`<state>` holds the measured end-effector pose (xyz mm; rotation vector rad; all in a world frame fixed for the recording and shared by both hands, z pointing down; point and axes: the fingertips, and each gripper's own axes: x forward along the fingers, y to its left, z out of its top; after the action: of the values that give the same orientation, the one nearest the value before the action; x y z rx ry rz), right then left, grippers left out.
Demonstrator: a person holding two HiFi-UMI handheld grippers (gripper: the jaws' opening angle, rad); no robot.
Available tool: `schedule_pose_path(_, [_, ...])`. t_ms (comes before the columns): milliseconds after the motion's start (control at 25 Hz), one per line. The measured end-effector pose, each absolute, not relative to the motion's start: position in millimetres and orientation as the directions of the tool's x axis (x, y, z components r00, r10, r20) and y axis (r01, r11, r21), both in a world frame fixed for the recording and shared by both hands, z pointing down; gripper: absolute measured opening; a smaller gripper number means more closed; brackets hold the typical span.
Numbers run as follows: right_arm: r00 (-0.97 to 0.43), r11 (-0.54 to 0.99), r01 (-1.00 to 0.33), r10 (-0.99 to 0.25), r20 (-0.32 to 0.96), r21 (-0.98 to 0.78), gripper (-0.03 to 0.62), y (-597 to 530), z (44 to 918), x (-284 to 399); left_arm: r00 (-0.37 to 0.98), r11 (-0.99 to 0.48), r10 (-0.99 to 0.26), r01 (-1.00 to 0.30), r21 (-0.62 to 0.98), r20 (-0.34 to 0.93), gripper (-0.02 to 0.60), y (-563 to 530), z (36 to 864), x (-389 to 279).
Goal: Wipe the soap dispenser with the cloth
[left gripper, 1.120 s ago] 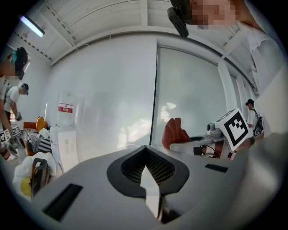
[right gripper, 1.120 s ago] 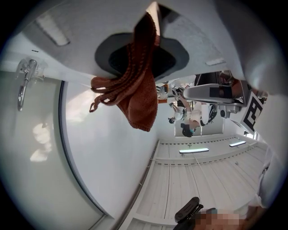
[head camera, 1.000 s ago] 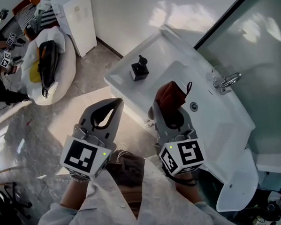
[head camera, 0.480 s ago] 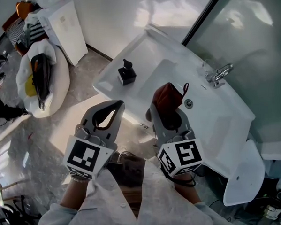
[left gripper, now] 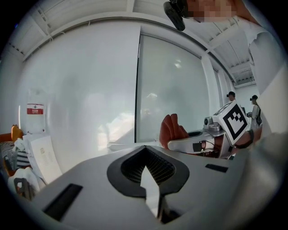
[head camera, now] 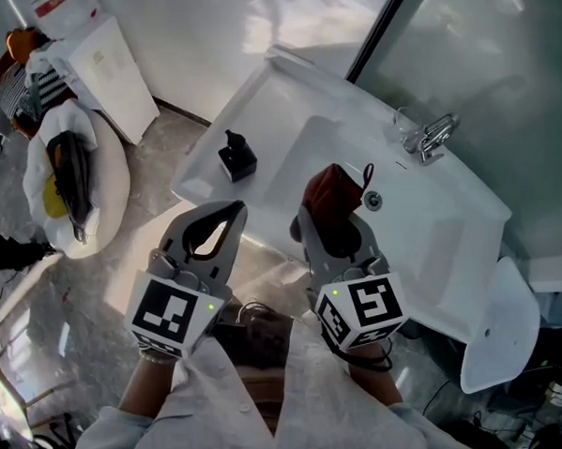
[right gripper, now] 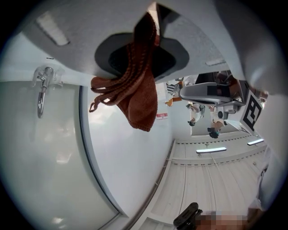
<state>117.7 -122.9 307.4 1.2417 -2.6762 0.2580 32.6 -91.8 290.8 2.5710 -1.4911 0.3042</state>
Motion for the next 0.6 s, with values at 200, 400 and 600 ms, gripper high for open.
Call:
schedule_pose_path(200, [-0.596,0.597,-0.798,-0.762,0.254,-0.082,0.083,-140,313,112,0.528,-0.535,-0.808,-0.843,0.048,0.264,0.005,-113,292,27])
schedule_pose_path(400, [-0.563,0.568,-0.82,-0.779,0.277,-0.068,0.083,-159,314,94,0.569,-0.573,-0.776,-0.816,0.071,0.272,0.005,-135,294,11])
schedule_pose_path(600, [-0.535,0.553,-0.832,-0.783,0.317,-0.04,0.083,-175,321,70,0.592,-0.593,-0.758,-0.8,0.089,0.276,0.005,-155,297,-14])
